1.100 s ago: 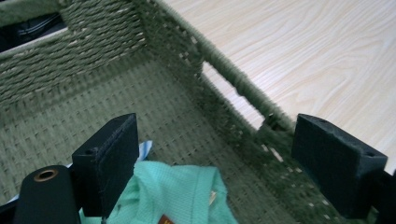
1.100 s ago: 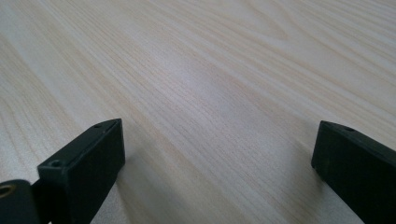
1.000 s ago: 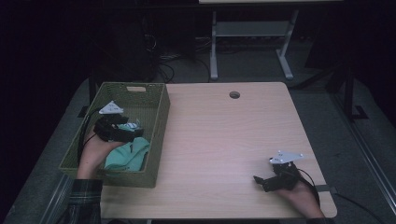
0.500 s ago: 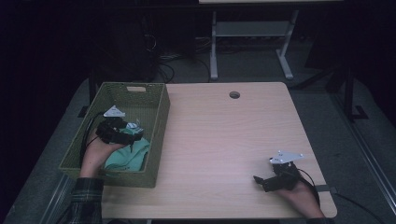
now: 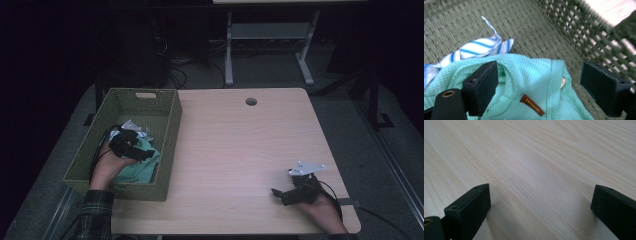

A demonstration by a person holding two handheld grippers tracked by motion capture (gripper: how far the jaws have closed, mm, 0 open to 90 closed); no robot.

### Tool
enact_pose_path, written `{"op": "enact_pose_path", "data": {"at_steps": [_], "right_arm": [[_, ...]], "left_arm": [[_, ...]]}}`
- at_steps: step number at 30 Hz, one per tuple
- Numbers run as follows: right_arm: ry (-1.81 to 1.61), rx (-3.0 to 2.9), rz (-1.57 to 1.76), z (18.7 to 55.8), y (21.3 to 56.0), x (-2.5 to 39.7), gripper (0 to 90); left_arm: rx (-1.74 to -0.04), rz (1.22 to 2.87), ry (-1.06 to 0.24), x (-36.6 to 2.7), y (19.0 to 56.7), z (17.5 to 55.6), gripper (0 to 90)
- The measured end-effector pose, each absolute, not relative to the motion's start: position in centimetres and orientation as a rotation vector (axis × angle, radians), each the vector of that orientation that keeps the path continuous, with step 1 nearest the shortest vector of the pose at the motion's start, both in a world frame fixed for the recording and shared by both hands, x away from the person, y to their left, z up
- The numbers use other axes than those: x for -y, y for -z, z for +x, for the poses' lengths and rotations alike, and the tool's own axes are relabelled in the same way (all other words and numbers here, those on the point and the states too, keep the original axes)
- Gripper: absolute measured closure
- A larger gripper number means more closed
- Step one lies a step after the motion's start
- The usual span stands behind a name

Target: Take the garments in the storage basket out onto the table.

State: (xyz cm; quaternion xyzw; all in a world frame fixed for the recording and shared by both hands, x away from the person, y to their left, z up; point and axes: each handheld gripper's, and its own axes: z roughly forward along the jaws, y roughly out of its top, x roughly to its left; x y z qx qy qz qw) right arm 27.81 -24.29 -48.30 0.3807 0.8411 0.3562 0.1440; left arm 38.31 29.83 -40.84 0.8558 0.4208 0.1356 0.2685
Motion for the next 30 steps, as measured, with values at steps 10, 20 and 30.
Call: {"op": "enact_pose_path", "data": {"at_steps": [10,20,30], "right_arm": [[-1.027,-2.424,1.097,27.8,48.3,24.3,2.4],[-1.027,-2.425,1.098,27.8,48.3,24.3,2.4],[-1.027,-2.424,1.097,27.8,48.3,24.3,2.4]], "left_arm": [[-1.152,2.403,-0.354,-29.6,41.7,38.5,14.4],[-1.197,2.457,-0.277,-29.3,42.7,38.7,14.4],[-1.23,2.513,-0.218,-29.1,43.3,38.8,14.7]]}}
